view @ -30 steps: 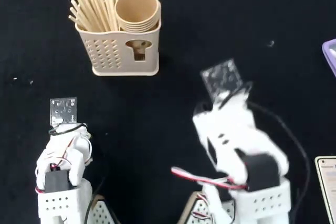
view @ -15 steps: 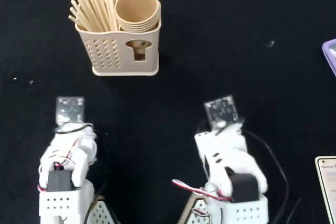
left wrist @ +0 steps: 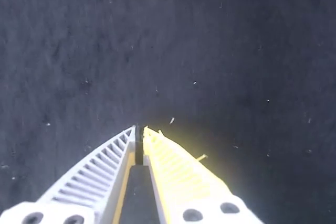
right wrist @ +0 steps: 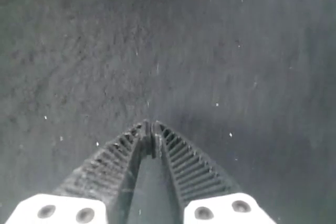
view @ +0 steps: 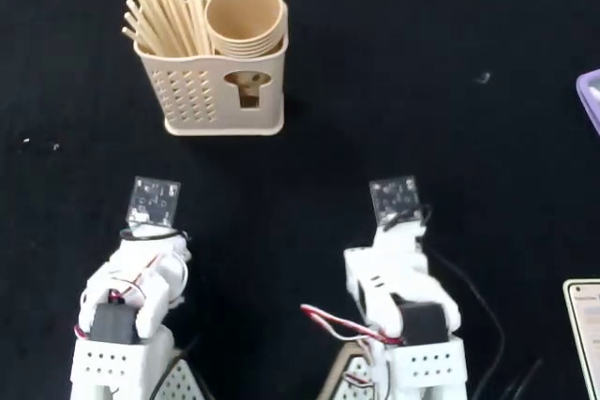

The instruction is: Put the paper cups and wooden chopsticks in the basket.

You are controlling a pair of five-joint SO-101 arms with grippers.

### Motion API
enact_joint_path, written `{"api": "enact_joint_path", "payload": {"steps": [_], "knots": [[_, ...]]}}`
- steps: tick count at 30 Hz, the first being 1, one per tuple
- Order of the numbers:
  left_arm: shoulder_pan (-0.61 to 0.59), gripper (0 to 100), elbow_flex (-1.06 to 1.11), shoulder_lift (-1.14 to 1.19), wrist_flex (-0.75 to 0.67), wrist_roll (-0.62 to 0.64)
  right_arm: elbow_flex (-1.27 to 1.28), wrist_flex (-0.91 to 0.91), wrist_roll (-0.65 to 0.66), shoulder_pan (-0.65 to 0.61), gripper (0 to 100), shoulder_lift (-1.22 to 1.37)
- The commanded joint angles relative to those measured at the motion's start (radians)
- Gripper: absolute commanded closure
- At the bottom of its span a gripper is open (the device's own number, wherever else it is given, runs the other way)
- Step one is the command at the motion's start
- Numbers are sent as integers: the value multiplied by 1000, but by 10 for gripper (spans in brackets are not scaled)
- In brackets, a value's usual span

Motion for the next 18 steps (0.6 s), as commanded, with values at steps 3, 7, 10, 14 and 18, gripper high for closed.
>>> {"api": "enact_joint_path", "payload": {"steps": [3, 7, 10, 14, 18], "knots": [[-125, 969, 24, -5, 129, 0, -1, 55, -11, 14, 987, -94], [-173, 967, 24, -5, 126, 0, -1, 55, -11, 14, 987, -94], [-183, 969, 24, -5, 124, 0, -1, 55, -11, 14, 987, -94], [-183, 969, 24, -5, 124, 0, -1, 55, -11, 14, 987, -94], [-188, 969, 24, -5, 124, 0, -1, 55, -11, 15, 987, -94]]}}
